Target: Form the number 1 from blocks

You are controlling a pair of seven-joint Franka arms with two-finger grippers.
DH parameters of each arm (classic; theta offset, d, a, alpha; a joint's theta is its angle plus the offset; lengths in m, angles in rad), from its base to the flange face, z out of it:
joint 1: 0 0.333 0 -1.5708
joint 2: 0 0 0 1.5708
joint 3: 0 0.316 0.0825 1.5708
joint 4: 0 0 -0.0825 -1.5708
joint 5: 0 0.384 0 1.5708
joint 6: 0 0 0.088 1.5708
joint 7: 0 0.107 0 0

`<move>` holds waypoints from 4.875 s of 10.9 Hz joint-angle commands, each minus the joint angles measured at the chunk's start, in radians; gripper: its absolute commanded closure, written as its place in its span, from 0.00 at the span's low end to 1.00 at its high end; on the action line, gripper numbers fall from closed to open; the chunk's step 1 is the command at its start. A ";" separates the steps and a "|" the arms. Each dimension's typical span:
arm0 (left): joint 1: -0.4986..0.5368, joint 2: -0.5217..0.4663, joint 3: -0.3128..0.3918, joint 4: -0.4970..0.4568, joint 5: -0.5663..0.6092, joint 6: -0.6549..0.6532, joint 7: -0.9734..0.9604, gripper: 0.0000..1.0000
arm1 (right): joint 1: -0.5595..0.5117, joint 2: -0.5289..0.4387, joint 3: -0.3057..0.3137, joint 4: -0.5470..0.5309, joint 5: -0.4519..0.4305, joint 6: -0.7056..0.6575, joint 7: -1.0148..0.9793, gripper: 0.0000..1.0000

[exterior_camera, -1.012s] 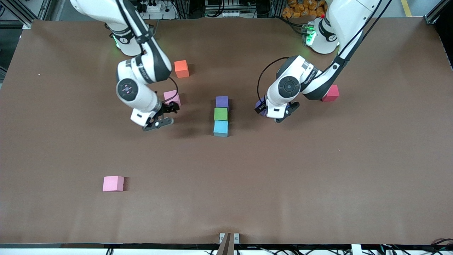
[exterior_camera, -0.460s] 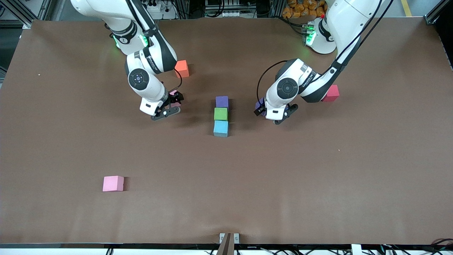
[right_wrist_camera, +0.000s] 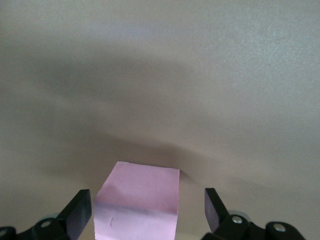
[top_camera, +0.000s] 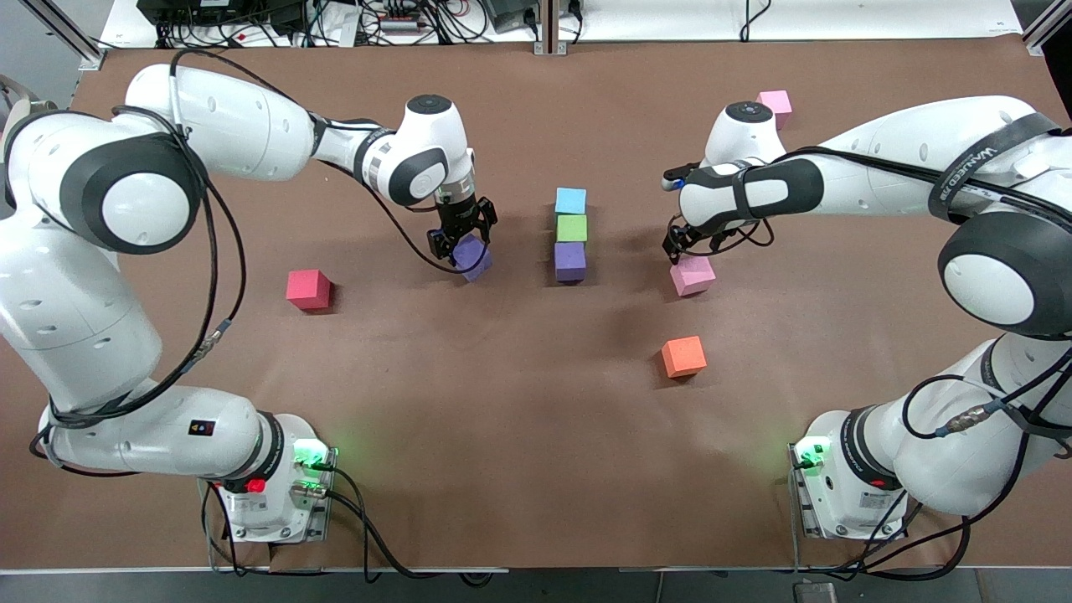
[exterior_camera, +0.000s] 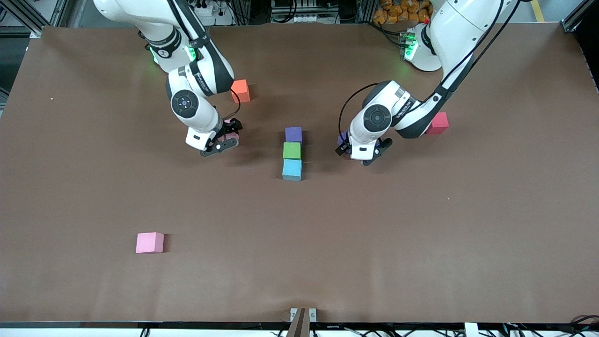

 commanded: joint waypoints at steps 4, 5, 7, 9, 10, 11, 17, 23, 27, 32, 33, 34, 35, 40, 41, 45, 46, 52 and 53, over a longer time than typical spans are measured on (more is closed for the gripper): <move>-0.036 0.000 0.004 0.016 0.033 0.007 -0.037 0.85 | 0.022 -0.023 -0.004 -0.033 -0.011 0.008 0.000 0.00; -0.068 -0.001 0.004 0.029 0.053 0.005 -0.041 0.87 | 0.032 -0.020 -0.004 -0.033 -0.010 0.007 0.017 0.00; -0.130 -0.004 0.004 0.089 0.056 -0.005 -0.105 0.87 | 0.032 -0.020 -0.004 -0.042 -0.010 -0.001 0.062 0.00; -0.162 -0.026 -0.004 0.114 0.058 -0.007 -0.103 0.88 | 0.033 -0.019 -0.004 -0.050 -0.010 -0.004 0.098 0.01; -0.194 -0.027 -0.012 0.138 0.056 -0.012 -0.107 0.88 | 0.041 -0.017 -0.004 -0.050 -0.010 -0.004 0.112 0.04; -0.240 -0.026 -0.015 0.175 0.055 -0.043 -0.113 0.88 | 0.042 -0.014 -0.004 -0.050 -0.010 -0.004 0.118 0.08; -0.336 -0.010 -0.012 0.258 0.042 -0.090 -0.357 0.89 | 0.044 -0.006 -0.004 -0.048 -0.010 -0.003 0.121 0.42; -0.340 -0.018 -0.019 0.253 0.058 -0.100 -0.292 0.87 | -0.046 -0.052 -0.013 0.067 -0.011 0.017 0.118 0.40; -0.392 -0.018 -0.052 0.253 0.116 -0.185 -0.101 0.85 | -0.079 -0.014 -0.013 0.243 -0.008 0.019 0.147 0.40; -0.443 -0.018 -0.052 0.255 0.191 -0.243 0.178 0.86 | -0.099 0.130 -0.013 0.468 -0.007 0.034 0.293 0.41; -0.443 -0.018 -0.052 0.255 0.214 -0.258 0.239 0.86 | -0.103 0.180 -0.013 0.527 -0.008 0.033 0.310 0.41; -0.441 -0.018 -0.052 0.258 0.219 -0.262 0.294 0.86 | -0.106 0.220 -0.013 0.573 -0.007 0.033 0.311 0.41; -0.441 -0.015 -0.050 0.266 0.219 -0.262 0.327 0.86 | -0.108 0.245 -0.013 0.616 -0.008 0.031 0.308 0.41; -0.454 0.074 -0.044 0.370 0.217 -0.265 0.322 0.86 | -0.128 0.320 -0.013 0.757 -0.019 -0.103 0.297 0.42; -0.454 0.075 -0.041 0.367 0.207 -0.268 0.292 0.89 | -0.134 0.335 -0.013 0.780 -0.016 -0.136 0.299 0.42; -0.419 0.089 -0.039 0.374 0.197 -0.320 0.203 0.89 | -0.142 0.340 -0.013 0.782 -0.005 -0.133 0.305 0.43; -0.417 0.098 -0.039 0.385 0.181 -0.320 0.203 0.89 | -0.140 0.340 -0.013 0.782 -0.005 -0.133 0.307 0.43; -0.449 0.161 -0.039 0.450 0.171 -0.351 0.147 0.89 | -0.136 0.343 -0.012 0.782 -0.005 -0.130 0.307 0.43; -0.454 0.169 -0.039 0.450 0.173 -0.351 0.144 0.89 | -0.136 0.345 -0.013 0.782 -0.007 -0.130 0.307 0.43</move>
